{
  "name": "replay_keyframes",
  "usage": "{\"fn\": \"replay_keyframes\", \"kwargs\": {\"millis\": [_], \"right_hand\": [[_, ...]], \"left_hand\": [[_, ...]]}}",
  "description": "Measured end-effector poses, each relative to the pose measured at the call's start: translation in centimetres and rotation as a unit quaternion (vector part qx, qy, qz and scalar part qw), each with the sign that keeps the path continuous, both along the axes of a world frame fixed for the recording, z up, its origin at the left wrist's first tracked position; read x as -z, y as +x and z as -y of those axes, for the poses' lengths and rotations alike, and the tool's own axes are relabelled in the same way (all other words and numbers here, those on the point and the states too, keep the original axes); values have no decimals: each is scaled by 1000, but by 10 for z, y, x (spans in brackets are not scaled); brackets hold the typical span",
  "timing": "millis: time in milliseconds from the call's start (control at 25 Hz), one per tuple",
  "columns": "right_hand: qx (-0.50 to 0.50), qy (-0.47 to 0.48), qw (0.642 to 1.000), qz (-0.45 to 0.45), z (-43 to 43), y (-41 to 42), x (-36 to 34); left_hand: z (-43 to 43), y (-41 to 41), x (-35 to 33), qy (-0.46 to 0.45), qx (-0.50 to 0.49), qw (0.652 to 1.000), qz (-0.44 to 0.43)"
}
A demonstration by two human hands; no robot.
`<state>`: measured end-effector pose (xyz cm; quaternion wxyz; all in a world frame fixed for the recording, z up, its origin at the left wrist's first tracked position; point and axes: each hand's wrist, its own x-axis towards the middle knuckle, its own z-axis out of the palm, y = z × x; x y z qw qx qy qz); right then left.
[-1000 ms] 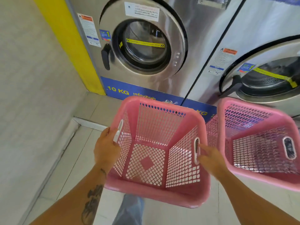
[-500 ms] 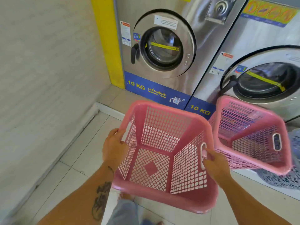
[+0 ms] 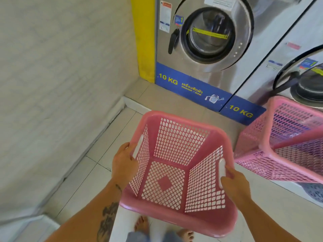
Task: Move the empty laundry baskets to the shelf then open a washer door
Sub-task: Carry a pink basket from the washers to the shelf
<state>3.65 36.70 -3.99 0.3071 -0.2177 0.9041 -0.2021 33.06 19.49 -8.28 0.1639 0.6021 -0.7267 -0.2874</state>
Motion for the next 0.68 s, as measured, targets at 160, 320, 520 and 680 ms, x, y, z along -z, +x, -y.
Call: {"fn": "replay_keyframes", "kwargs": {"millis": [160,320,520,680], "right_hand": [[21,-11,999,25,31,26,43],[53,-22,996,64,66,43,130],[44,-51,994,80,89,56,200],[5,-70,996,61,90,64,230]], "left_hand": [[32,32,44,-6,-4,1000,20],[82,53,121,-50,28,998,22],[115,63,192,-93,41,994,39],[119,70,223,-95,31,994,41]]}}
